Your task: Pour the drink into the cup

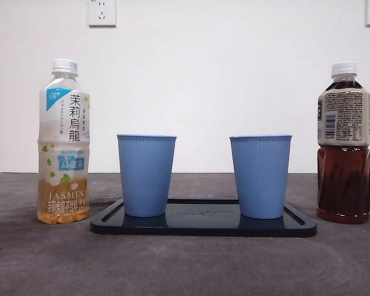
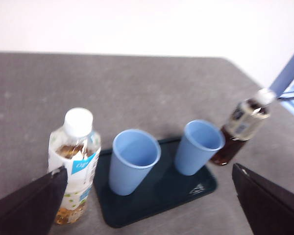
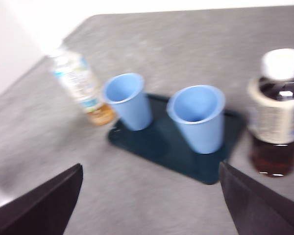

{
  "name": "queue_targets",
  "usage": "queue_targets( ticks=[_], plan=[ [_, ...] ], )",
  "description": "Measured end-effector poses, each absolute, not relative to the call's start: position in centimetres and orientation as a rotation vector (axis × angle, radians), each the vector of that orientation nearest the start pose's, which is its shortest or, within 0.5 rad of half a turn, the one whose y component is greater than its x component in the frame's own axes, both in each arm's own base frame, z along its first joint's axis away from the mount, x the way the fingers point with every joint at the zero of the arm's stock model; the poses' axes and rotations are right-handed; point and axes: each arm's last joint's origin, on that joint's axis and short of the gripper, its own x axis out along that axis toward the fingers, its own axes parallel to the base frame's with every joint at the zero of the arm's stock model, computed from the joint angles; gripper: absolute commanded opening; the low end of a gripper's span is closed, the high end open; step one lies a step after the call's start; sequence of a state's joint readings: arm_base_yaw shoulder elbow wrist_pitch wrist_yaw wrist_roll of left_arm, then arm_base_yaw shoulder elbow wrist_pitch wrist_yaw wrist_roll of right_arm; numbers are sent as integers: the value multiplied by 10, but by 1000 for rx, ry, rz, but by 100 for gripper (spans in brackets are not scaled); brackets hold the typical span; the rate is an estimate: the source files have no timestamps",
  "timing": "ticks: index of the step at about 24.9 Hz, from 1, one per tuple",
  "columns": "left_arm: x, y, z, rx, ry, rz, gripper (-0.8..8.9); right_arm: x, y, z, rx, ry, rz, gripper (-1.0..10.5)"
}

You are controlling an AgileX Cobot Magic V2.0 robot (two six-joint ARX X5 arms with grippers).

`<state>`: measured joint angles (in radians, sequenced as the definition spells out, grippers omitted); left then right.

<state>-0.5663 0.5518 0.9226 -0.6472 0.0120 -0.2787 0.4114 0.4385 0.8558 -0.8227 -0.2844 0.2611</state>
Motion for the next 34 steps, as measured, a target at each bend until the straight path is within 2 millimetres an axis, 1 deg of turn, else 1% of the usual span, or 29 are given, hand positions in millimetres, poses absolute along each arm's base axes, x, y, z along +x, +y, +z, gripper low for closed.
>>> queue_targets(
  ticks=[2, 4, 5, 6, 7, 8, 24, 27, 28, 30, 32, 34],
  plan=[
    [63, -41, 378, -189, 337, -549, 593, 59, 36, 332, 228, 506, 672, 444],
    [52, -34, 387, -164, 344, -550, 583, 58, 36, 332, 230, 508, 683, 444],
    [50, -33, 387, -156, 355, -549, 489, 58, 36, 332, 230, 508, 683, 420],
    [49, -32, 386, -145, 363, -549, 198, 58, 36, 332, 231, 508, 683, 257],
    [49, -32, 385, -137, 372, -548, 17, 58, 36, 332, 231, 508, 683, -3],
    [49, -32, 385, -134, 373, -549, 9, 58, 36, 332, 230, 508, 682, 19],
    [50, -32, 385, -136, 368, -546, 6, 59, 36, 333, 230, 496, 684, 17],
    [56, -31, 384, -160, 318, -482, 6, 59, 36, 333, 230, 496, 684, 17],
    [61, -30, 381, -170, 296, -446, 6, 59, 36, 333, 230, 496, 684, 17],
    [72, -28, 366, -185, 256, -364, 6, 59, 36, 333, 230, 496, 685, 17],
    [81, -23, 342, -179, 226, -273, 6, 59, 36, 333, 230, 496, 685, 17],
    [87, -16, 316, -158, 208, -187, 6, 59, 36, 333, 230, 496, 684, 17]
  ],
)
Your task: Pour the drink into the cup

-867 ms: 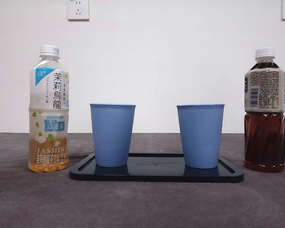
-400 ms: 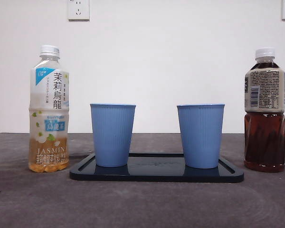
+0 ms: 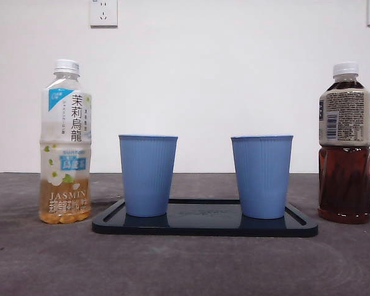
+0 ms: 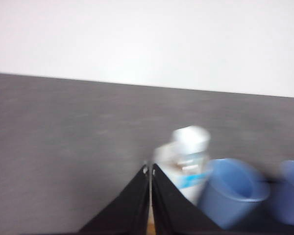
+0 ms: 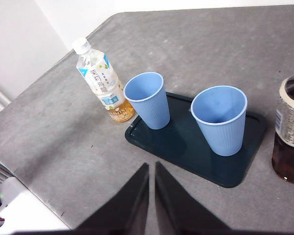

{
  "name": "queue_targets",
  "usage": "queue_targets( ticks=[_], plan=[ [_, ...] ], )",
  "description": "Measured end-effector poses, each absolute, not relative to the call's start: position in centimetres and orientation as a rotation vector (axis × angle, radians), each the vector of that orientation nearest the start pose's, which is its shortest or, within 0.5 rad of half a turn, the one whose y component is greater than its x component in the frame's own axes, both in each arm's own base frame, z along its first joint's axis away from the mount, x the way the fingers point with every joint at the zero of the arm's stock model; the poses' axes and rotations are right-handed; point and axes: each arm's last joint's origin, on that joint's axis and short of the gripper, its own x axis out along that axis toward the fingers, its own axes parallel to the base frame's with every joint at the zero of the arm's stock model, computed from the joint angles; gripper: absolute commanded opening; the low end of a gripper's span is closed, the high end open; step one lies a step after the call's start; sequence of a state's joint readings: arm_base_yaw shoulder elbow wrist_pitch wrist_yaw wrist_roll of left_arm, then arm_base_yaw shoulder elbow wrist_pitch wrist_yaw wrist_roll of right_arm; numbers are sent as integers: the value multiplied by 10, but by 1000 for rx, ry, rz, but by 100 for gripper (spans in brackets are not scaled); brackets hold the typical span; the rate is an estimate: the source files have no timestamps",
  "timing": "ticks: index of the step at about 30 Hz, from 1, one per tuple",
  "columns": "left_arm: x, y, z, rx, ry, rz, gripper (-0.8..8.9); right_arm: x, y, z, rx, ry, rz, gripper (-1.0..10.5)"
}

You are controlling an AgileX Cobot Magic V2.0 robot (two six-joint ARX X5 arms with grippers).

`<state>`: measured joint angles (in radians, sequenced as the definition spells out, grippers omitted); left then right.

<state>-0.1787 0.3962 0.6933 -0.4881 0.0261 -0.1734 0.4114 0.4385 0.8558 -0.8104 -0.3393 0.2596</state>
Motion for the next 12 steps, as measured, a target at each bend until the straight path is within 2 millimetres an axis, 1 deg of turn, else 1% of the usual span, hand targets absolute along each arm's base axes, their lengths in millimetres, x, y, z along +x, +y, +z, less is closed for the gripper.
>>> queue_targets(
  ticks=[1, 2, 3, 7, 9, 12],
  plan=[
    [88, -12, 298, -142, 213, -142, 6, 59, 36, 333, 230, 496, 684, 17],
    [89, -10, 286, -132, 222, -118, 6, 59, 36, 333, 230, 496, 684, 17],
    [90, -8, 267, -123, 235, -88, 6, 59, 36, 333, 230, 496, 684, 17],
    [94, -3, 214, -104, 260, -35, 6, 59, 36, 333, 230, 496, 684, 17],
    [97, -2, 192, -93, 242, -26, 6, 59, 36, 333, 230, 496, 685, 17],
    [100, -2, 168, -89, 210, -25, 6, 59, 36, 333, 230, 496, 684, 17]
  ],
)
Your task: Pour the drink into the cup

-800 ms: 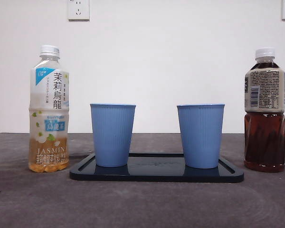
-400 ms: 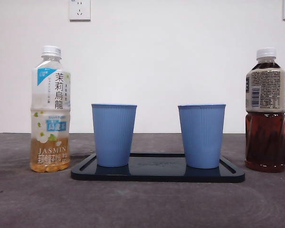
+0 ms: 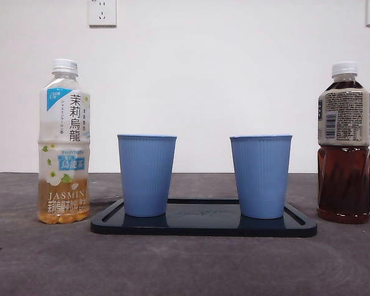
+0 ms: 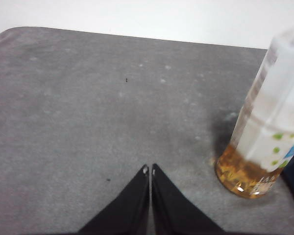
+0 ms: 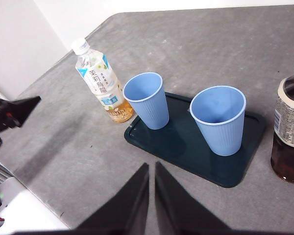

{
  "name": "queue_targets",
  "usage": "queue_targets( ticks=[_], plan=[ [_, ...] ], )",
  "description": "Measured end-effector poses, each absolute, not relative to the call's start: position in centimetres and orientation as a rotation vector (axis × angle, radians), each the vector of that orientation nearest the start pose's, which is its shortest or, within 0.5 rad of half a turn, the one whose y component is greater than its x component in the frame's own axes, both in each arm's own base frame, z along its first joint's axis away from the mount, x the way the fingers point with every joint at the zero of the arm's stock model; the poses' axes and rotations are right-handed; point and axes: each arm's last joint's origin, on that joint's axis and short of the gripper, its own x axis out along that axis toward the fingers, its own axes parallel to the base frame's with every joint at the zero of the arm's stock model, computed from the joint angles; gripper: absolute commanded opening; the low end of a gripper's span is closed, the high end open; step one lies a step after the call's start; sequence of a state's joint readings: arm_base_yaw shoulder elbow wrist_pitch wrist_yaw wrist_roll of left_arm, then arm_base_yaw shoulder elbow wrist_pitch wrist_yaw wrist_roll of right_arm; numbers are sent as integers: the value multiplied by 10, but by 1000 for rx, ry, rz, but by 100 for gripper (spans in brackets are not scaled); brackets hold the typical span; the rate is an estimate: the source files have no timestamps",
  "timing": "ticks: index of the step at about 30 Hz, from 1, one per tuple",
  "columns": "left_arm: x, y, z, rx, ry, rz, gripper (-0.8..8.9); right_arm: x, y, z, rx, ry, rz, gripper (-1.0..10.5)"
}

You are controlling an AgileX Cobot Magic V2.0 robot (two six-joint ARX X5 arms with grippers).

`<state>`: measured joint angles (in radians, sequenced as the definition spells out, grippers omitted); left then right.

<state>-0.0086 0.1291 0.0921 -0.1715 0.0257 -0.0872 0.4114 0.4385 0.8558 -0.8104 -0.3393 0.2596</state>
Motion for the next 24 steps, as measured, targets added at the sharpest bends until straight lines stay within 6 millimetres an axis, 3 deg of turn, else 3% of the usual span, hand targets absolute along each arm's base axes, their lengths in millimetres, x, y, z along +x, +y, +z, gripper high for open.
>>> queue_targets(
  ticks=[4, 24],
  plan=[
    [99, -2, 154, -88, 195, -25, 6, 59, 36, 333, 230, 496, 684, 17],
    [95, -1, 157, -83, 147, 0, 6, 59, 36, 333, 230, 496, 684, 17]
  ],
)
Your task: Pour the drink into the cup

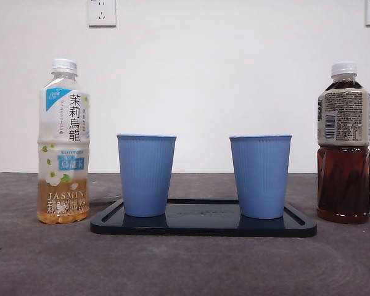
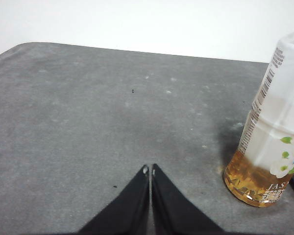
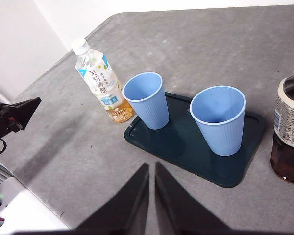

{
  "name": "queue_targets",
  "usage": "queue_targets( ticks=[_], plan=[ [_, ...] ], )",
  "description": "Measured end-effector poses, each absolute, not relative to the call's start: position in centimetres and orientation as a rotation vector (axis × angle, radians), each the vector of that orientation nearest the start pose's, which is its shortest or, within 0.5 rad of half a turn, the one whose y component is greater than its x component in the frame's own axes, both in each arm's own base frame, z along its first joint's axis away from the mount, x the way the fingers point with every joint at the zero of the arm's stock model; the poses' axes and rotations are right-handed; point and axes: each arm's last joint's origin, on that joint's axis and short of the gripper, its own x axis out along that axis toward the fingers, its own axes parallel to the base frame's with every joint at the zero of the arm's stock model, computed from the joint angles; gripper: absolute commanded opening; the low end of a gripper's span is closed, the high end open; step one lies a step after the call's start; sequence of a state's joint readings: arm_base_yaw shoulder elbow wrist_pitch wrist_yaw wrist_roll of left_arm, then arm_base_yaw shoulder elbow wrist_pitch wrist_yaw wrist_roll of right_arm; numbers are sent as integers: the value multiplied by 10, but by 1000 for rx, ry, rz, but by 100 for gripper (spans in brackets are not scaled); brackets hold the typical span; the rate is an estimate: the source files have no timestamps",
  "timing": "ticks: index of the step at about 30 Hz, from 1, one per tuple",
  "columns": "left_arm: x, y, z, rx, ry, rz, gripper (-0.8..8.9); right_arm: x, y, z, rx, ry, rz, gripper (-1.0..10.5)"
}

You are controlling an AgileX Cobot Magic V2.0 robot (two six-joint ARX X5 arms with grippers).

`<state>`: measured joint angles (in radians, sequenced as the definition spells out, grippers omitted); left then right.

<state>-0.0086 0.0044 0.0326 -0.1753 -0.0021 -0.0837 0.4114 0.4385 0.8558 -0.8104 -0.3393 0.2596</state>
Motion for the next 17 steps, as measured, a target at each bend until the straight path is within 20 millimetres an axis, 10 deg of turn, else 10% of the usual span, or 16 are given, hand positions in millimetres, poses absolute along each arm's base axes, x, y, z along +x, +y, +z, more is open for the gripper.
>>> queue_targets(
  ticks=[9, 17],
  plan=[
    [95, -1, 157, -83, 147, 0, 6, 67, 30, 331, 178, 348, 475, 14],
    [95, -1, 157, -83, 147, 0, 6, 87, 9, 241, 103, 224, 44, 14]
  ],
)
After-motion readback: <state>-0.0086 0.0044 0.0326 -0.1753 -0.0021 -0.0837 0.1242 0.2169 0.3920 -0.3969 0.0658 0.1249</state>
